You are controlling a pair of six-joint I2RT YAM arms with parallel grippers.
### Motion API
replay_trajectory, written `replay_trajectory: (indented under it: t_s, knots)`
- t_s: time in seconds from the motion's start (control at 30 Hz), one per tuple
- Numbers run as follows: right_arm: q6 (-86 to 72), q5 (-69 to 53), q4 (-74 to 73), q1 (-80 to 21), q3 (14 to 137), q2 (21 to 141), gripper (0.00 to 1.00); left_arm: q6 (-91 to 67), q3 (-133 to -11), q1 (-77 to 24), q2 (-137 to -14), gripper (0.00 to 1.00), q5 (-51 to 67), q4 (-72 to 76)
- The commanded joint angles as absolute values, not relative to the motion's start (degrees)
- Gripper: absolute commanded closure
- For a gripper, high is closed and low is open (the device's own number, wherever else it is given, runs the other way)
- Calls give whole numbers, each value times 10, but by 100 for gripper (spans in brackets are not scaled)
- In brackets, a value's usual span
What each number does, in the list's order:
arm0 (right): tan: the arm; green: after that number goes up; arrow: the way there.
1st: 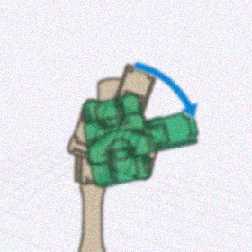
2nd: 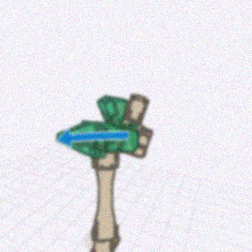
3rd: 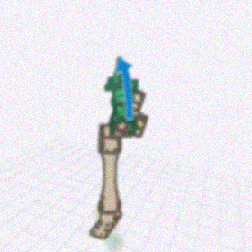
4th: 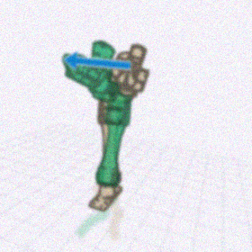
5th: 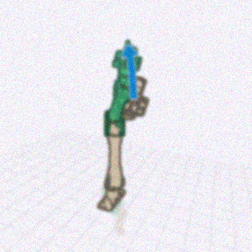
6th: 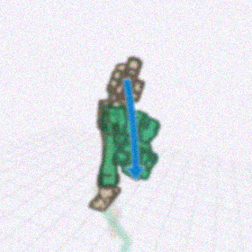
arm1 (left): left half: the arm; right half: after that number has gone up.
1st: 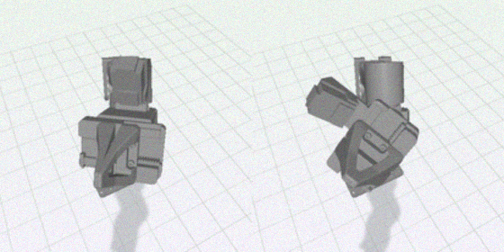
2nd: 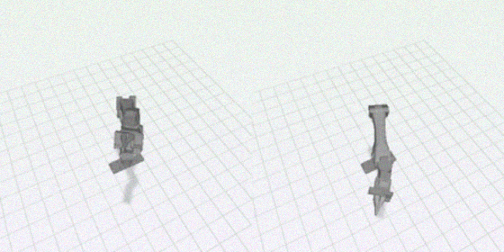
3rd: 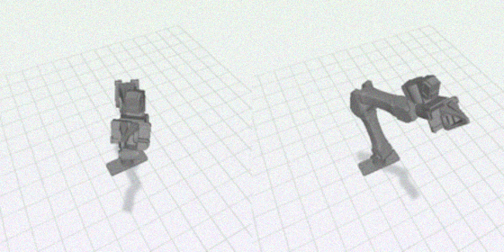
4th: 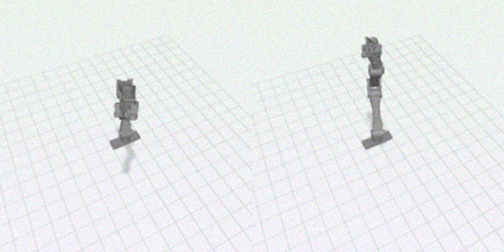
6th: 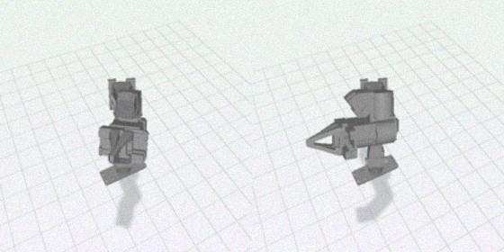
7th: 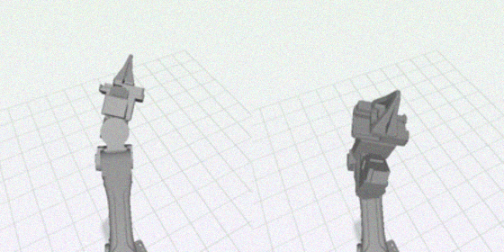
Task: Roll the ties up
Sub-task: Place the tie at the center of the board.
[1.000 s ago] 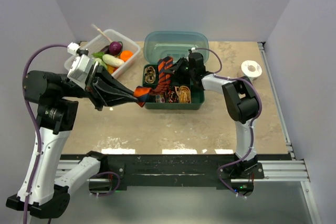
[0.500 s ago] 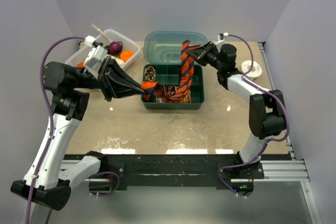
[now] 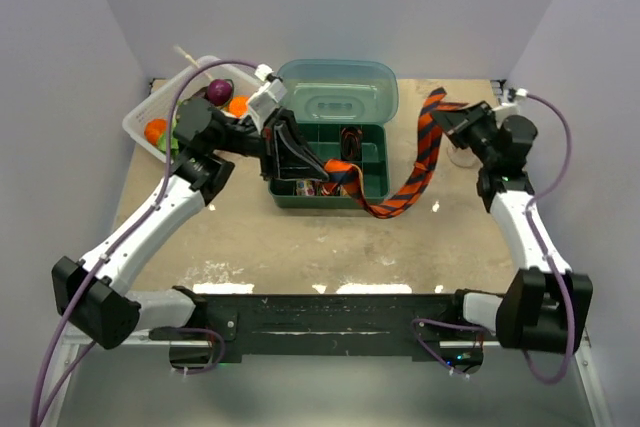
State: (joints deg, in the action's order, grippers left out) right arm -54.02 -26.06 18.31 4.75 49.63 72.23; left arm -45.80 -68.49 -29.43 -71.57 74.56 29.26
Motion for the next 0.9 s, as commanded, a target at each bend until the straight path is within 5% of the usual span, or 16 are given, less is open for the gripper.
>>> replay_trajectory:
  t_s: [0.0, 0.53, 0.87]
  knots:
    - [-483, -240, 84, 104, 457, 625, 97, -428, -703, -318, -743, 100, 747, 309]
    - [-417, -211, 52, 186, 304, 583, 96, 42, -755, -368, -885, 100, 568, -327]
    - [-416, -207, 65, 189, 259, 642, 93, 43, -741, -369, -876, 100, 401, -404]
